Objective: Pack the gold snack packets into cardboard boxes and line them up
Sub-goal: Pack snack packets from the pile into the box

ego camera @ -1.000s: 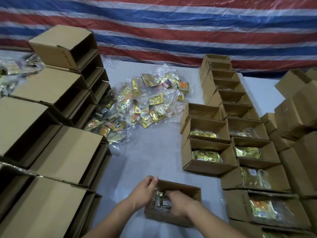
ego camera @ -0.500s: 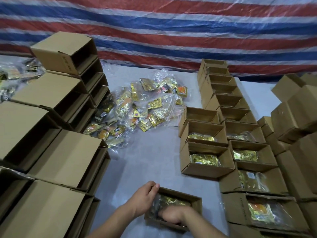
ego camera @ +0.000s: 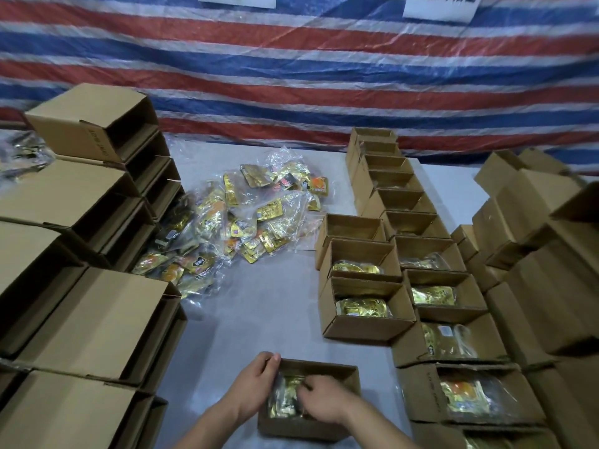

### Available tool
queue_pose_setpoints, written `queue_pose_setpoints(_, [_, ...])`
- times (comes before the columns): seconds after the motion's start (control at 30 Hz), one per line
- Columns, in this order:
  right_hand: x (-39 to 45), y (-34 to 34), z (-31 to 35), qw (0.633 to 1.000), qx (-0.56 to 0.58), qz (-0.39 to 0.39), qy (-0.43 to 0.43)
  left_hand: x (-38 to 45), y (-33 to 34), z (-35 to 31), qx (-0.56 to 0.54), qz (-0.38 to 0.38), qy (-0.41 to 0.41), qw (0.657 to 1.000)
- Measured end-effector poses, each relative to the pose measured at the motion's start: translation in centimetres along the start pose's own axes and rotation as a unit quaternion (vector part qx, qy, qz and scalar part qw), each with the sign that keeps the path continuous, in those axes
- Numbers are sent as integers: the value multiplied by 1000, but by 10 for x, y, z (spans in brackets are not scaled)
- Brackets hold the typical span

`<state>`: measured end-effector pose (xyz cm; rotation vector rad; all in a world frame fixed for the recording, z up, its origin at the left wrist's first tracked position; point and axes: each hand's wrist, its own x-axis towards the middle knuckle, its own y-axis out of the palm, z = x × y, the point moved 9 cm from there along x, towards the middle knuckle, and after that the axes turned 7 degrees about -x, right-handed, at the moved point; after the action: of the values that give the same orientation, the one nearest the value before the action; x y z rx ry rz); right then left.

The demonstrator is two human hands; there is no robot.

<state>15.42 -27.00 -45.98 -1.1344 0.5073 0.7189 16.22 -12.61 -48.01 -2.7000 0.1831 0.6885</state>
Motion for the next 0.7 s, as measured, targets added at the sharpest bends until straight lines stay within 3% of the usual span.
queue_pose_setpoints(0.1, [-21, -35, -12, 987, -7, -159, -8, -3, 2, 9, -15, -25, -41, 999])
queue_pose_setpoints(0.17, [-45, -61, -29, 947, -25, -320, -15, -5, 9, 14, -35, -34, -56, 997])
queue_pose_setpoints(0.2, [-54, -67, -38, 932, -34, -360, -6, -6, 13, 15, -49, -34, -56, 997])
queue_pose_setpoints(0.37, [-46, -43, -92, 963, -15, -249, 103, 2, 45, 5, -23, -33, -65, 997])
queue_pose_setpoints(0.6, [-50, -83, -133, 914, -197, -330, 132, 22, 93, -38, -43, -68, -63, 995])
queue_pose_setpoints(0.7, [-37, -107, -143, 903, -239, -329, 140, 33, 100, -53, -54, -84, -64, 993])
